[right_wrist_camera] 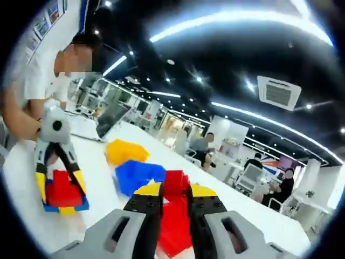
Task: Take apart the toy blocks one by one and place each separated block into its matching bin, sorting the blocks by their type until all the connected pieces are disassembled and separated into the correct bins
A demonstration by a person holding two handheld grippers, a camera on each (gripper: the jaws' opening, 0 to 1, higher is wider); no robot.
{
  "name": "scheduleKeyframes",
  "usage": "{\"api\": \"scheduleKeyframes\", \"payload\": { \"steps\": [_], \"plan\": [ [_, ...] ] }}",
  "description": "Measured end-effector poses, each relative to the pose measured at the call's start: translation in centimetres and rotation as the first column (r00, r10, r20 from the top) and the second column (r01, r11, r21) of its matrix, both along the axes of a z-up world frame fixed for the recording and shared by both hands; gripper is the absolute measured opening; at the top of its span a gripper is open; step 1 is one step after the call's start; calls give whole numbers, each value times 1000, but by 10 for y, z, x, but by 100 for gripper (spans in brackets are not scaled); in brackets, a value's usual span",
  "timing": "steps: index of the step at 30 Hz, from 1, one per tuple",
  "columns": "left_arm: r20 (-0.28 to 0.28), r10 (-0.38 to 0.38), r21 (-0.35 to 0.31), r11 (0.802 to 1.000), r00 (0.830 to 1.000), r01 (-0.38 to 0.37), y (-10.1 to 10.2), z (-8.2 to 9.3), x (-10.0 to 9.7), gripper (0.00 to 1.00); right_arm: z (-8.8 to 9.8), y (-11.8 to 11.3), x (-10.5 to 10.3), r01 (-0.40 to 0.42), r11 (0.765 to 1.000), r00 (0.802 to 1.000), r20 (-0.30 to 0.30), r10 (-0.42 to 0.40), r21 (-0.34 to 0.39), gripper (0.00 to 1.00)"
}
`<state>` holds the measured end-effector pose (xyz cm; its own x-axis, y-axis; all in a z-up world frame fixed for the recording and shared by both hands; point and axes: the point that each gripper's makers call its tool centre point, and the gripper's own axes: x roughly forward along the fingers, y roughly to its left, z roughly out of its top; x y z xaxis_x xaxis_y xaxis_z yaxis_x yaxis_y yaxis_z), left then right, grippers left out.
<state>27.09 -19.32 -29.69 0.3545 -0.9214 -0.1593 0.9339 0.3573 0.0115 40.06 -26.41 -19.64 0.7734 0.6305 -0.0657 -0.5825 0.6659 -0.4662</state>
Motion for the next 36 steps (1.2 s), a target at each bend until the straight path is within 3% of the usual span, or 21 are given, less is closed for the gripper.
{"api": "scheduleKeyframes", "payload": {
  "steps": [5,7,13,15,16,18,19,21,30,34,36],
  "plan": [
    [-39,9,-17,1000,999,-10,2,-1,2,48,-15,8,25,1,1000,999,-47,-2,-16,18],
    [-57,12,-16,1000,998,-13,2,-2,2,47,-22,10,30,10,998,998,-58,-13,-56,18],
    [-60,11,-16,1000,998,-12,3,-2,-2,47,-30,8,48,42,996,996,-71,-48,-85,19],
    [-58,12,-20,1000,998,-13,3,-2,-2,47,-51,2,60,63,991,986,-144,-81,-120,20],
    [-58,12,-21,1000,998,-13,3,-2,-2,47,-64,1,65,61,989,976,-200,-87,-131,25],
    [-73,18,-24,1000,997,-20,3,-2,0,47,-71,-5,76,86,985,976,-187,-114,-148,47],
    [-74,18,-22,1000,997,-20,3,-2,0,47,-72,-7,76,91,986,974,-195,-118,-142,49],
    [-73,17,-18,1000,997,-18,3,-3,-1,47,-71,-8,74,94,990,970,-214,-115,-107,50],
    [-78,12,-32,999,997,-15,2,-2,0,47,-41,-11,42,42,994,989,-135,-56,-98,45],
    [-63,16,-12,1000,998,-17,0,-3,-2,47,-31,8,4,-87,984,994,-86,74,-156,44],
    [-54,18,-8,1000,998,-19,0,-3,-3,47,-39,21,-30,-208,955,976,-109,188,-212,42]
  ]
}}
